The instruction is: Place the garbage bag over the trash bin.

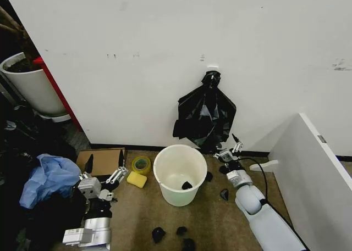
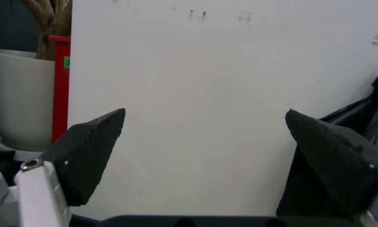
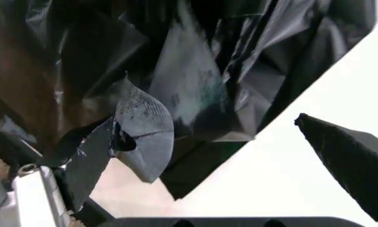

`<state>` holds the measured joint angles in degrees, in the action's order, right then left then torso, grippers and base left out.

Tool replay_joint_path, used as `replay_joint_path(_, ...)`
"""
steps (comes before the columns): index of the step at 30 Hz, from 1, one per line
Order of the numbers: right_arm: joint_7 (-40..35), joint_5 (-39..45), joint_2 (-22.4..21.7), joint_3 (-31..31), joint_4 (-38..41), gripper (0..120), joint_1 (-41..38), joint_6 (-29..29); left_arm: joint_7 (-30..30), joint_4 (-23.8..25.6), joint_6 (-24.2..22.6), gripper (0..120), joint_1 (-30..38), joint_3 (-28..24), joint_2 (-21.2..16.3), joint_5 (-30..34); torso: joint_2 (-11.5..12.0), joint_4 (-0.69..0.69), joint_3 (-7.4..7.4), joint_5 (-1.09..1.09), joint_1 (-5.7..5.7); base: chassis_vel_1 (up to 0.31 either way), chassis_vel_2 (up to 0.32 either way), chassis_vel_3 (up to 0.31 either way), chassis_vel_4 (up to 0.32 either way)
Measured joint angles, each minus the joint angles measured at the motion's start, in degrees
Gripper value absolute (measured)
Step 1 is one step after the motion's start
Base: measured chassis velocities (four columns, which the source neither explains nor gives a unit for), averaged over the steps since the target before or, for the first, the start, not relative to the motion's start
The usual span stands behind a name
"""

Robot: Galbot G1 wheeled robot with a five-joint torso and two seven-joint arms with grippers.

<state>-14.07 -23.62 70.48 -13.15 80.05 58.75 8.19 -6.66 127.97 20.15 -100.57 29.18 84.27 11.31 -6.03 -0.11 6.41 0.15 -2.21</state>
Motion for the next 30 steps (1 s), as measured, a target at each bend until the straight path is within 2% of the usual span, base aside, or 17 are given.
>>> replay_joint_path(2, 0.4, 0.1, 0.7, 0.0, -0.9, 97, -0.6, 0.4, -0.1, 0.0, 0.0, 100, 0.0, 0.0, 0.1, -0.1, 0.0, -0.01, 0.00, 0.00, 0.00, 0.000, 0.000, 0.000, 0.000)
replay_joint_path(8, 2.1, 1.6, 2.9, -0.1, -2.2, 74, -1.4, 2.8, -0.5, -0.8, 0.1, 100, 0.3, -0.6, 0.3, -0.5, 0.0, 0.00, 0.00, 0.00, 0.00, 0.000, 0.000, 0.000, 0.000)
replay_joint_path(10, 2.1, 1.5, 3.1, -0.2, -2.5, 70, -1.6, 2.7, -0.6, -1.1, 0.1, 100, 0.4, -0.7, 0.3, -0.5, 0.0, 0.00, 0.00, 0.00, 0.00, 0.000, 0.000, 0.000, 0.000)
replay_joint_path(12, 1.7, 1.1, 3.3, -0.4, -2.9, 61, -1.9, 2.3, -0.8, -1.4, 0.1, 100, 0.7, -0.8, 0.3, -0.5, 0.0, 0.00, 0.00, 0.00, 0.00, 0.000, 0.000, 0.000, 0.000)
replay_joint_path(13, 0.9, 0.5, 3.4, -0.7, -3.1, 49, -2.1, 1.7, -1.1, -1.8, 0.1, 100, 1.0, -0.9, 0.0, -0.5, 0.0, -0.01, -0.01, 0.00, 0.00, 0.000, 0.000, 0.000, 0.000)
replay_joint_path(17, -0.6, -0.1, 3.6, -0.8, -3.1, 32, -2.1, 0.3, -1.7, -2.5, 0.1, 100, 1.5, -0.9, -0.2, -0.3, 0.0, 0.00, -0.01, 0.00, 0.00, 0.000, 0.000, 0.000, 0.000)
replay_joint_path(18, -0.6, -0.1, 3.6, -0.8, -3.1, 32, -2.1, 0.3, -1.7, -2.5, 0.1, 100, 1.5, -0.9, -0.2, -0.3, 0.0, 0.00, -0.01, 0.00, 0.00, 0.000, 0.000, 0.000, 0.000)
replay_joint_path(21, -1.5, 0.0, 3.7, -0.8, -3.1, 21, -2.0, -0.5, -1.8, -2.6, 0.0, 100, 1.7, -1.0, -0.4, -0.2, 0.0, -0.01, -0.01, 0.00, 0.00, 0.000, 0.000, 0.000, 0.000)
replay_joint_path(25, -1.8, 1.1, 3.5, -1.0, -2.8, 2, -2.0, -0.7, -1.8, -2.4, -0.2, 100, 1.9, -1.6, -0.6, 0.0, 0.0, 0.00, -0.01, 0.00, 0.00, 0.000, 0.000, 0.000, 0.000)
replay_joint_path(30, -1.8, 4.0, 2.9, -1.0, -0.7, 0, -0.9, -0.2, -1.5, -1.9, -0.3, 100, 2.1, -1.9, -1.4, 0.8, 0.0, 0.00, -0.01, 0.02, 0.00, 0.000, 0.000, 0.000, 0.000)
